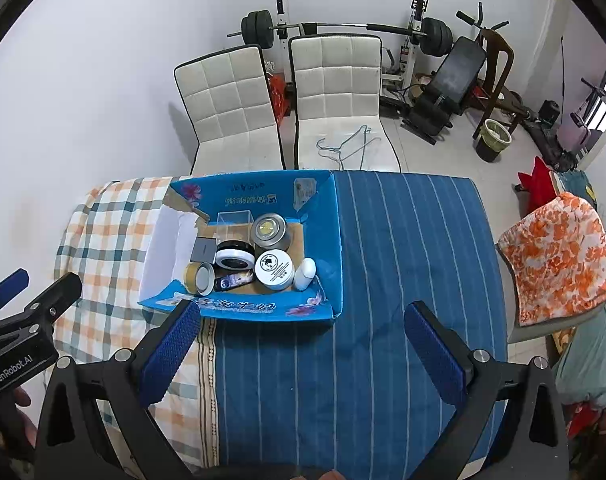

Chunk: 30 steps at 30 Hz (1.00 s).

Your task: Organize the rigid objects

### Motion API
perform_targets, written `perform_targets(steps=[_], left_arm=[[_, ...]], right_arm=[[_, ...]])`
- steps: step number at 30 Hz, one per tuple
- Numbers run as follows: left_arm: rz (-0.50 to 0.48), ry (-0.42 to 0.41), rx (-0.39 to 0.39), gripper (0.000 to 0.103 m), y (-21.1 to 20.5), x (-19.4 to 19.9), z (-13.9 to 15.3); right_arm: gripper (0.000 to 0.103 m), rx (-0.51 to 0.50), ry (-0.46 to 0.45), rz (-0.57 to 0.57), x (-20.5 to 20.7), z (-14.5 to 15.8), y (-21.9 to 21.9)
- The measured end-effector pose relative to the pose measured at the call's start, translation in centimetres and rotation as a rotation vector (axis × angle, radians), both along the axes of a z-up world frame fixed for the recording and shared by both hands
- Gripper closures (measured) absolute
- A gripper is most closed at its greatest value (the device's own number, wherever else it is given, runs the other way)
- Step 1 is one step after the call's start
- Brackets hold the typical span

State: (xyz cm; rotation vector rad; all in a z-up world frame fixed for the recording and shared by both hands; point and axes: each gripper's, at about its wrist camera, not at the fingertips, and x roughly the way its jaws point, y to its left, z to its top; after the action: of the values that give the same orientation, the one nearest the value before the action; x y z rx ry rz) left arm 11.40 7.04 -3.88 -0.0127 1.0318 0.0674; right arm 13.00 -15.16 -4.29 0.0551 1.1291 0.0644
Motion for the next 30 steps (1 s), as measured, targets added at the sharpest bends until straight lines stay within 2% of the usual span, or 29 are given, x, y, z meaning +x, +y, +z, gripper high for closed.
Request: perform_targets(steps=[30], left_arm=[[-0.010,0.001,-0.004,0.000,0.08,-0.23,0.25]], right_arm=[[0.000,-0.014,-0.004,0.004,-0.15,0.32,0.32]])
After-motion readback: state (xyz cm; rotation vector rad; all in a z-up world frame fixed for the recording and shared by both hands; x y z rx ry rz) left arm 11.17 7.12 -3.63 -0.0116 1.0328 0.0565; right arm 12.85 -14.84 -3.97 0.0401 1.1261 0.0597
